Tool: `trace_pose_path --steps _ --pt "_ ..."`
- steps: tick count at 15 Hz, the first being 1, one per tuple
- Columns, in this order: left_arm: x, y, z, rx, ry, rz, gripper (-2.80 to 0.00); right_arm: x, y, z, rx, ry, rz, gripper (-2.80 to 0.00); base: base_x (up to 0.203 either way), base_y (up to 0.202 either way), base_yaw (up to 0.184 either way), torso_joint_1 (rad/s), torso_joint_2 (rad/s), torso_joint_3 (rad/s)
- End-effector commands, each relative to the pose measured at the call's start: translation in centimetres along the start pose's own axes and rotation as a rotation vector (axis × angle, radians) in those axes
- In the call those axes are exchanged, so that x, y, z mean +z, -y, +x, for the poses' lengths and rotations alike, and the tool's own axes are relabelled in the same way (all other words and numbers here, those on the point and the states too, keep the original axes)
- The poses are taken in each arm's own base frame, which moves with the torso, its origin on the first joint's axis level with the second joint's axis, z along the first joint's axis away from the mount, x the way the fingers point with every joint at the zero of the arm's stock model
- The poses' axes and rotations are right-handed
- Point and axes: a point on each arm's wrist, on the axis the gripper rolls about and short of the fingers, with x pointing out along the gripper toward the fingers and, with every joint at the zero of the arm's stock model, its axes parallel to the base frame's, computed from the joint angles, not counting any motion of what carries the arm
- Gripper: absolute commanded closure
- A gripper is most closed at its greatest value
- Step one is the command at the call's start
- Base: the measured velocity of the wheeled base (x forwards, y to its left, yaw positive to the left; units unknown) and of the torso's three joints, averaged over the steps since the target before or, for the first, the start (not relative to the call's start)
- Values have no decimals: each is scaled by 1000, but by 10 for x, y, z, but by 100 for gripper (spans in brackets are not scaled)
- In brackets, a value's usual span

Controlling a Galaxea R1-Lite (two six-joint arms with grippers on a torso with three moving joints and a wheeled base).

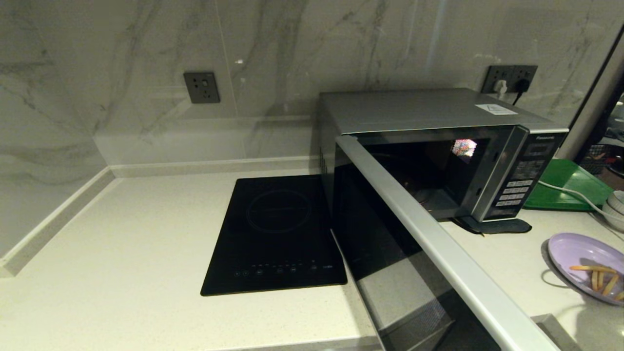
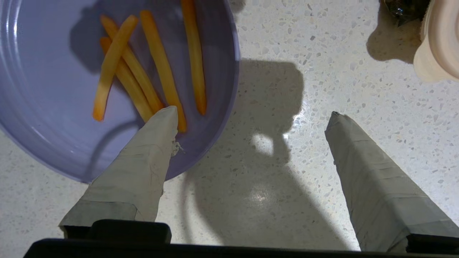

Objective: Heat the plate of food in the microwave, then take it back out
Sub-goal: Put the plate in the microwave oven

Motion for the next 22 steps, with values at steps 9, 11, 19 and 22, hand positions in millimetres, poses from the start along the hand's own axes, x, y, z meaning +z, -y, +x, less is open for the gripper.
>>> trace_pose_path --steps 9,11,19,22 --pt "0 0 0 1 0 -1 0 -12 4 26 -64 -82 -3 -280 0 0 0 0 0 0" --pt "0 0 0 1 0 -1 0 -12 2 31 -65 -89 -4 -280 0 0 0 0 0 0" --pt "0 0 0 1 0 -1 0 -10 -3 45 -75 -105 -9 -280 0 0 0 0 0 0" --pt "0 0 0 1 0 -1 0 -10 -5 48 -77 -109 -13 -280 0 0 0 0 0 0"
